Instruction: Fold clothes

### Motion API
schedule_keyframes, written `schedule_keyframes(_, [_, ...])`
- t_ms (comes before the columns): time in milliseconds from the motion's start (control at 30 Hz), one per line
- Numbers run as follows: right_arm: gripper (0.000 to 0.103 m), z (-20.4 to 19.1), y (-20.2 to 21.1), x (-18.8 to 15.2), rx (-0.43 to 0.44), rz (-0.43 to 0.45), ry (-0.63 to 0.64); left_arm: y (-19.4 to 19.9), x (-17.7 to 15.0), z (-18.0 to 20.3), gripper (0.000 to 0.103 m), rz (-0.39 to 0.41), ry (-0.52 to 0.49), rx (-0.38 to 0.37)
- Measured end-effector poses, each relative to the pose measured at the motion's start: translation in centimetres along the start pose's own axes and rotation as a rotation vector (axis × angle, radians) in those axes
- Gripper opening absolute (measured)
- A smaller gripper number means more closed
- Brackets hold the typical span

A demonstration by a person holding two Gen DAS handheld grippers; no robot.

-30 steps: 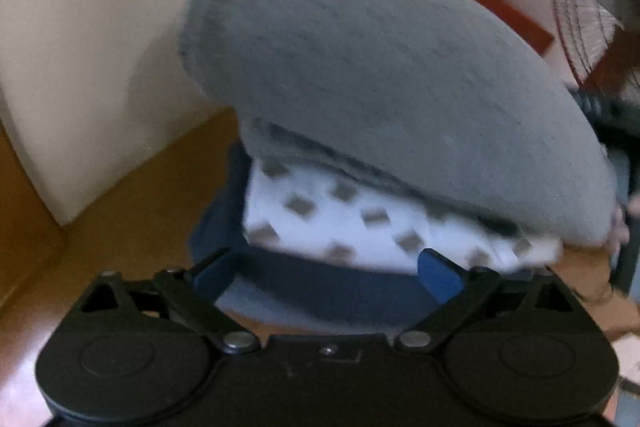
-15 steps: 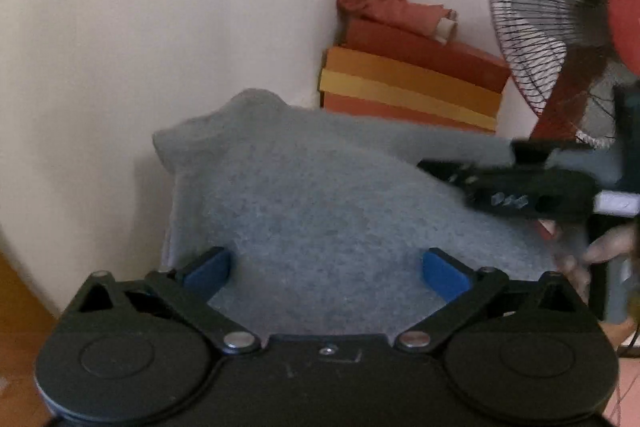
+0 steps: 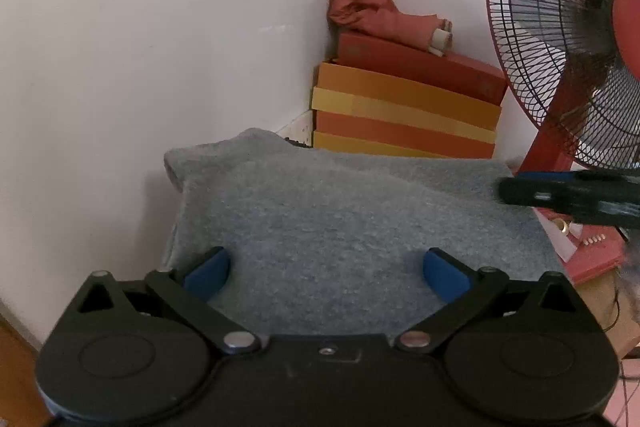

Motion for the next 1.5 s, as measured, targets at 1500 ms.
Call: schedule_keyframes(1500, [0.081,-10.7,7.6,-8.6,0.149,-0.141,0.037,6.4,-8.1,-1.0,0.103,-0.112,0.050,0.045])
Point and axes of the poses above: each gripper's, at about its wrist camera, not at the fingertips, and y roughly against the way its jaws point, z to its right, x to its top, the point moved 1 cm from there along -y, roughly the way its jaws point, and after that the axes turned 10 degrees about x, right-handed, at the moved point
